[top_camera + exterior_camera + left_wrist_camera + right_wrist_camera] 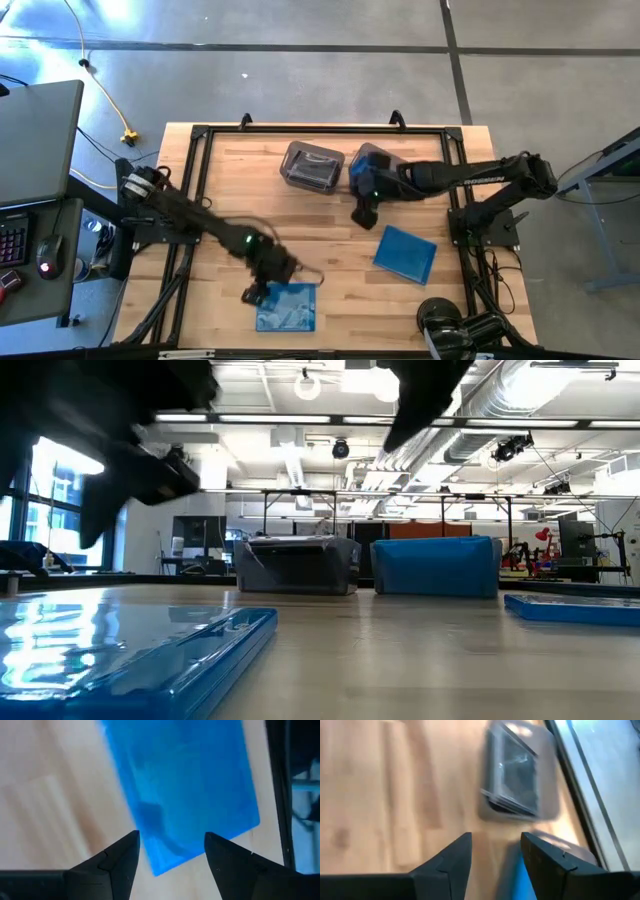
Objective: Pick & place jewel cases by type
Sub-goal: Put the bottom blue CD case into the right black bin
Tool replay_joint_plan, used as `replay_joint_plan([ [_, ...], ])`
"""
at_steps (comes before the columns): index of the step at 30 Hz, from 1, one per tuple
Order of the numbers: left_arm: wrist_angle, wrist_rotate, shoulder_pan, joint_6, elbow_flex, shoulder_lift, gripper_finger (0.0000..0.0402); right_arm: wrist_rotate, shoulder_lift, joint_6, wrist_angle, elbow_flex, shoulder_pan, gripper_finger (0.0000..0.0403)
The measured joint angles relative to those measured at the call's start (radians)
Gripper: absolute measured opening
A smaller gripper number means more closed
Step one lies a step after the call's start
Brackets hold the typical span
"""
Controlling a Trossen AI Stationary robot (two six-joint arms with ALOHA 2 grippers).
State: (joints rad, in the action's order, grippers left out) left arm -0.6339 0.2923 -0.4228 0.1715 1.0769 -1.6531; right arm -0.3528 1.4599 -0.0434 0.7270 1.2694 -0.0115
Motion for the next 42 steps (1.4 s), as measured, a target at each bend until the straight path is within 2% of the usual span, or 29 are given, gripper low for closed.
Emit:
replay_joint_plan([
  [8,0.277,-0.346,-0.245,0.066,0.001,-0.083,0.0220,0.002,0.001,-0.034,-0.170,-0.010,-0.207,0.0165],
  [12,0.294,-0.521,-0.301,0.061,0.001,-0.155,0.0220,-0.047,0.001,-0.049,-0.239,-0.035,-0.308,0.0161],
  [14,0.278,-0.558,-0.301,0.073,0.003,-0.176,0.0220,-0.084,0.001,-0.052,-0.257,-0.050,-0.348,0.0161],
  [19,0.296,-0.566,-0.254,0.090,0.005,-0.206,0.0220,-0.158,0.001,-0.101,-0.261,-0.085,-0.414,0.0161],
  [24,0.293,-0.602,-0.147,0.003,0.005,-0.203,0.0220,-0.146,0.001,-0.104,-0.305,-0.139,-0.437,0.0159],
  [30,0.295,-0.598,0.063,0.003,0.003,-0.205,0.0220,-0.090,0.002,-0.092,-0.548,-0.321,-0.420,0.0161],
  [33,0.295,-0.548,0.161,0.057,0.015,-0.206,0.0220,-0.025,0.002,-0.091,-0.745,-0.436,-0.418,0.0161],
  [36,0.285,-0.412,0.231,0.068,0.036,-0.207,0.0220,-0.016,0.009,-0.097,-0.913,-0.537,-0.420,0.0161],
  [39,0.278,-0.309,0.271,0.066,0.067,-0.210,0.0220,-0.055,0.056,-0.130,-0.991,-0.588,-0.419,0.0161],
  [42,0.251,-0.303,0.290,0.074,0.109,-0.214,0.0220,-0.057,0.157,-0.132,-1.011,-0.569,-0.406,0.0161],
])
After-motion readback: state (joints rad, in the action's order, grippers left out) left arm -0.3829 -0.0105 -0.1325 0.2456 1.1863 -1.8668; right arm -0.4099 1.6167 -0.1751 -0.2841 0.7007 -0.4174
